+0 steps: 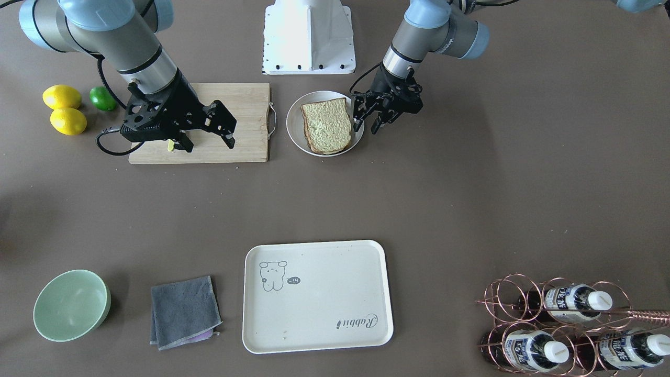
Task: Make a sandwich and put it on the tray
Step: 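Grasp the white plate rim with the left gripper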
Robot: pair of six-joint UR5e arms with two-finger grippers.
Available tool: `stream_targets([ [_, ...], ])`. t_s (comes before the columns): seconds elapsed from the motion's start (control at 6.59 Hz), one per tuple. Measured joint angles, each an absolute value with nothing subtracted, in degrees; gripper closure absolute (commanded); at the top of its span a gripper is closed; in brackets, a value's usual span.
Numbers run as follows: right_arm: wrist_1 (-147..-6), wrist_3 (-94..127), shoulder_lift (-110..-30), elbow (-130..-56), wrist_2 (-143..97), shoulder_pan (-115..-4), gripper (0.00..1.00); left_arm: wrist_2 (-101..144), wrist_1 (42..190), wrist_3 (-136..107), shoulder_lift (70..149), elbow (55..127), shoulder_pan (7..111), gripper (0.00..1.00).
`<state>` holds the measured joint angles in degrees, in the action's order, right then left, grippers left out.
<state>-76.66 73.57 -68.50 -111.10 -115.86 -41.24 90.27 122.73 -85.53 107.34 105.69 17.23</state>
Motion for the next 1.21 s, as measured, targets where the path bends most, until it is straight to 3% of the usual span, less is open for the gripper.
stream_targets([
  [0.76, -76.6, 73.6, -68.9, -111.1, -115.7, -41.3, 0.00, 88.9, 122.8, -85.7, 107.0, 105.3, 15.4, 0.64],
  [1.06, -76.6, 73.6, -68.9, -111.1, -115.7, -41.3, 0.00, 88.6, 122.8, -85.7, 107.0, 105.3, 14.8, 0.81],
  [1.21, -76.6, 73.6, -68.9, -111.1, -115.6, -41.3, 0.00, 88.5, 122.8, -85.7, 106.9, 105.2, 14.7, 0.96],
])
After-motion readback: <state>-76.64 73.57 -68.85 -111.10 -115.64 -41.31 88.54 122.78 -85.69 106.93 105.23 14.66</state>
